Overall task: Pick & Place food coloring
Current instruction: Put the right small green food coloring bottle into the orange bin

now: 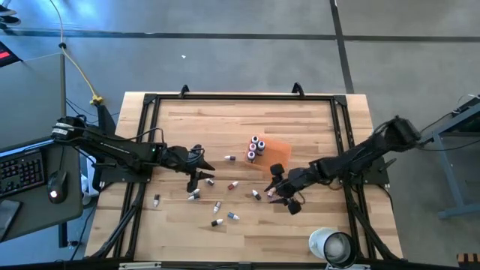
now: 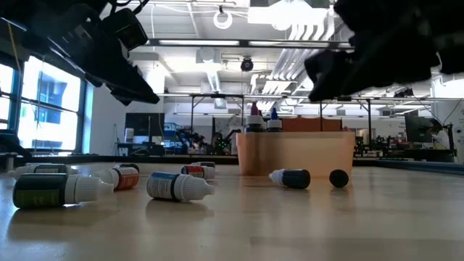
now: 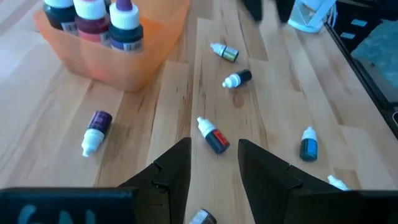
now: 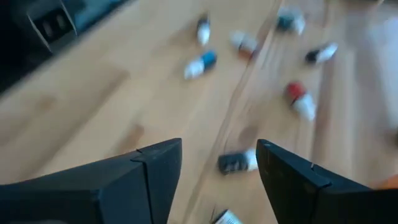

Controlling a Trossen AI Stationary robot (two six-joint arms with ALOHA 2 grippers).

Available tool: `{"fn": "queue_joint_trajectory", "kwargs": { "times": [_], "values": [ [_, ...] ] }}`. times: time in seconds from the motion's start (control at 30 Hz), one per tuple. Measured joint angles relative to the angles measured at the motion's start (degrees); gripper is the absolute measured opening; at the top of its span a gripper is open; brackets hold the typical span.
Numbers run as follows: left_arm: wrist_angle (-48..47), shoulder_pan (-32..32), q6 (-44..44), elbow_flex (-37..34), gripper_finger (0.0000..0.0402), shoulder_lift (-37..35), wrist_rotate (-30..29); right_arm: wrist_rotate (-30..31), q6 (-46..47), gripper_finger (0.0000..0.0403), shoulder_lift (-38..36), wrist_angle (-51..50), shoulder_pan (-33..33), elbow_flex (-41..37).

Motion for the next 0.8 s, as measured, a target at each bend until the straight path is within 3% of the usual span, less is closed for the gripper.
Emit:
{"fn": "queue_joint_trajectory", "kwargs": {
  "times": [0.23, 0.57, 0.8],
  "values": [
    [0.4, 0.0, 0.0, 0.0, 0.0131, 0.0, -0.2, 0.1, -1.4, 0.0195, 8.3, -1.4, -0.9, 1.7],
    [0.4, 0.0, 0.0, 0.0, 0.0131, 0.0, -0.2, -0.1, -9.7, 0.0195, 8.1, -29.0, -2.3, 13.2],
    [0.4, 0.0, 0.0, 0.0, 0.0131, 0.0, -0.2, -0.8, -14.0, 0.0194, 11.1, -31.9, -3.7, 15.6]
  ]
}}
